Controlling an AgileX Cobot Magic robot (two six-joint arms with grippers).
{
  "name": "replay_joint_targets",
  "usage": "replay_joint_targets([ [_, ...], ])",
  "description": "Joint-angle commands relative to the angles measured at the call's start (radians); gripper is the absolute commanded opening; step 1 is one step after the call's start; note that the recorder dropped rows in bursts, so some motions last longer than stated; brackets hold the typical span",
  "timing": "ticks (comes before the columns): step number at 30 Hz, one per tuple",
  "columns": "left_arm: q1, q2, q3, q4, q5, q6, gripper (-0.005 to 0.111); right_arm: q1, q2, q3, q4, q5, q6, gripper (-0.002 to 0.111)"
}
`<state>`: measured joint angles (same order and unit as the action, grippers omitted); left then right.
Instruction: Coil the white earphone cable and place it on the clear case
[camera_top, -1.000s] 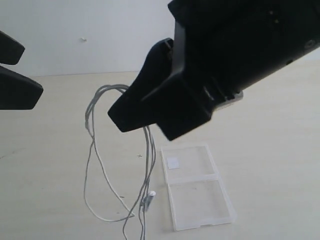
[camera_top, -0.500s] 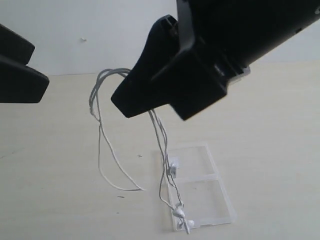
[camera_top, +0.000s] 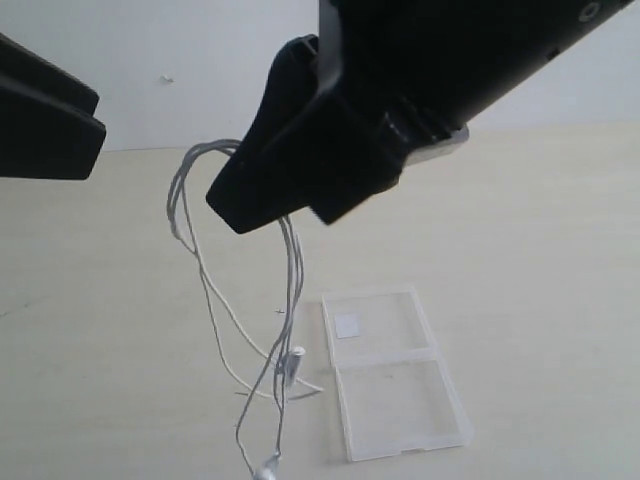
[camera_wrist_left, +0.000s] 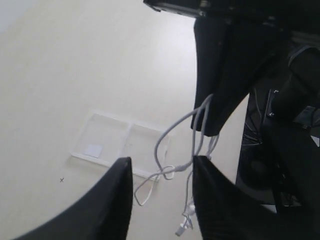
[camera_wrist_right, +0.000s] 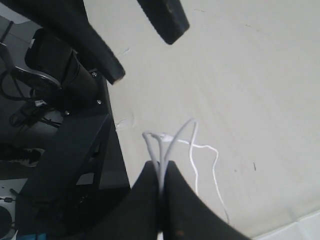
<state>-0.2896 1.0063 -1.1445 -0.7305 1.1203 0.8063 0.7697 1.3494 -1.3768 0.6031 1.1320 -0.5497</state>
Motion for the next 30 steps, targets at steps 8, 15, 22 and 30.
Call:
replay_joint_targets([
  [8,0.001,-0.004,0.001,-0.018,0.006,0.027,0.064,0.004,0.002,-0.018,0.027,-0.056,-0.004,0.0],
  [15,0.001,-0.004,0.001,-0.02,0.006,0.035,0.065,0.004,0.002,-0.018,0.027,-0.057,-0.008,0.0],
  [22,0.001,-0.004,0.001,-0.021,0.027,0.035,0.065,0.004,0.002,-0.018,0.027,-0.094,-0.008,0.0],
  [30,0.001,-0.004,0.001,-0.011,0.014,0.056,0.065,0.004,0.002,-0.018,0.03,-0.113,-0.016,0.0],
])
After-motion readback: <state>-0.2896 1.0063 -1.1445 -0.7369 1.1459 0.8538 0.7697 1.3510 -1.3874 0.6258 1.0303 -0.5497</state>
